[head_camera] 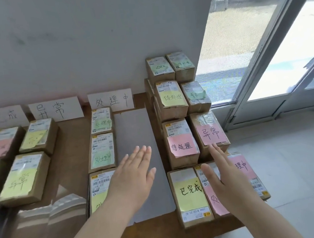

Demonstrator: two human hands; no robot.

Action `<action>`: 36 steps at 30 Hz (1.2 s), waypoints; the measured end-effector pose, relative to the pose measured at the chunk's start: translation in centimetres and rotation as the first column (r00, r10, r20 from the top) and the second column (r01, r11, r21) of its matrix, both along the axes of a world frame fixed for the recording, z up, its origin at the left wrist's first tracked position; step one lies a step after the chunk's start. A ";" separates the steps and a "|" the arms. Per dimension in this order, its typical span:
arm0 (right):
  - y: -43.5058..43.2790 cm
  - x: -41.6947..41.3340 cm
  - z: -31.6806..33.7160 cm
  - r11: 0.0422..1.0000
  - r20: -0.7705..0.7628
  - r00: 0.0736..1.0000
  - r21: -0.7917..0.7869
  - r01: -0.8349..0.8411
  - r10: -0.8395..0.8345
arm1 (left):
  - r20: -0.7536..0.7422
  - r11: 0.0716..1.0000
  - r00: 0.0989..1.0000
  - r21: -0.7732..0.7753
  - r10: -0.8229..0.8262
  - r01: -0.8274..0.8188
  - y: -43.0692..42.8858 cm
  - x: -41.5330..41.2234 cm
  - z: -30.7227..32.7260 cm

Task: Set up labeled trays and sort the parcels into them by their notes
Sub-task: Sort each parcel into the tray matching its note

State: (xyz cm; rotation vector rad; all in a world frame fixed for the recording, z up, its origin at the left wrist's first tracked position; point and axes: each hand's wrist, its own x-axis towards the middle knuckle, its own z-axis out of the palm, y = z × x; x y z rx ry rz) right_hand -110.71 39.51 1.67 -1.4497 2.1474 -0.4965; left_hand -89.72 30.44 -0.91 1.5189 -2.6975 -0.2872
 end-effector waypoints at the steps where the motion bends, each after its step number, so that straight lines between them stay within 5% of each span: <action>1: -0.1 0.2 -0.1 1.000 0.006 1.000 0.002 0.004 -0.004 | -0.003 1.000 1.000 0.002 -0.008 0.008 -0.2 0.0 -0.1; 12: -4.8 -1.9 1.0 0.997 0.071 0.996 -0.054 -0.058 0.062 | 0.019 0.995 0.995 0.023 0.094 -0.094 -3.3 -0.6 0.3; 25: -21.7 -9.6 5.0 0.959 -0.025 0.971 -0.151 -0.240 0.239 | -0.118 0.986 0.982 -0.055 0.147 -0.154 -13.9 -11.0 5.2; 28: -26.5 -11.6 4.1 0.967 0.091 0.979 -0.195 -0.162 0.182 | -0.270 0.973 0.935 0.096 0.229 -0.211 -18.0 -13.3 5.5; 31: -31.2 -14.1 2.7 0.979 0.260 0.965 -0.199 0.036 0.017 | -0.457 0.872 0.759 0.385 0.465 -0.303 -22.4 -14.9 5.4; 36: -37.4 -17.3 0.2 0.982 0.342 0.931 -0.089 0.169 -0.129 | -0.400 0.770 0.683 0.498 0.611 -0.398 -29.2 -16.2 4.4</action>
